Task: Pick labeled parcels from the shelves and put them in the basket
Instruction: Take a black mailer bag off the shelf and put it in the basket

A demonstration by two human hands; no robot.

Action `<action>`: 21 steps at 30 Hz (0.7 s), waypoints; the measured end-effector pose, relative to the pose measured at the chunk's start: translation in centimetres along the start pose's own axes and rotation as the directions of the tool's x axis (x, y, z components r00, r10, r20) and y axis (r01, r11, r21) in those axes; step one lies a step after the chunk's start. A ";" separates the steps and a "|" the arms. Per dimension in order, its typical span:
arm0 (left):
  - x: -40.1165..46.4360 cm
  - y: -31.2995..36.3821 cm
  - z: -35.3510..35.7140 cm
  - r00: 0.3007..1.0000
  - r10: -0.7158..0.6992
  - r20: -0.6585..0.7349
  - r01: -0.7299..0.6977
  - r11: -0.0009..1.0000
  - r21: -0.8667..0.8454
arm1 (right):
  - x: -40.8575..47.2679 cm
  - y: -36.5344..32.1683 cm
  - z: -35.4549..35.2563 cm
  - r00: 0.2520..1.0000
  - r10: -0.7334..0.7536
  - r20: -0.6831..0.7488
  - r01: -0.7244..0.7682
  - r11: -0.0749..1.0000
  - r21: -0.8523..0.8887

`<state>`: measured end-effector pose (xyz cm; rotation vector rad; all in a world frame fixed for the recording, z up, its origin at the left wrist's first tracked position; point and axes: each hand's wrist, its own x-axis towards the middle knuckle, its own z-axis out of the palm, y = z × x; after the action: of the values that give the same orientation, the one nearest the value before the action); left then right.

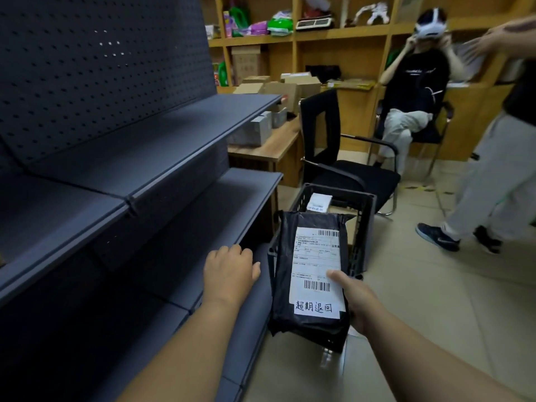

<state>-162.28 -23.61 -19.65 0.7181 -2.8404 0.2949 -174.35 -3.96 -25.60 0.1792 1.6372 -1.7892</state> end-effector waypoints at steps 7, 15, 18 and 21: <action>8.1 3.8 1.7 0.999 0.037 0.027 -0.037 0.999 0.003 | 5.4 -3.8 -2.9 0.996 0.024 -0.085 -0.024 1.000 0.002; 16.9 9.7 3.9 0.997 0.066 0.048 -0.064 0.997 -0.044 | 11.8 -9.1 -7.2 0.992 0.029 -0.127 -0.032 0.999 -0.020; 19.7 11.7 4.6 0.996 0.066 0.055 -0.062 0.995 -0.080 | 14.0 -10.6 -8.4 0.989 0.049 -0.137 -0.053 0.998 -0.028; 22.1 13.3 5.6 0.994 0.085 0.071 -0.079 0.993 -0.082 | 16.1 -11.7 -9.3 0.987 0.065 -0.150 -0.069 0.997 -0.019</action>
<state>-188.57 -23.32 -21.68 0.6096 -2.9379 0.1704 -196.19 -2.19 -26.36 0.3607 1.7349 -1.7397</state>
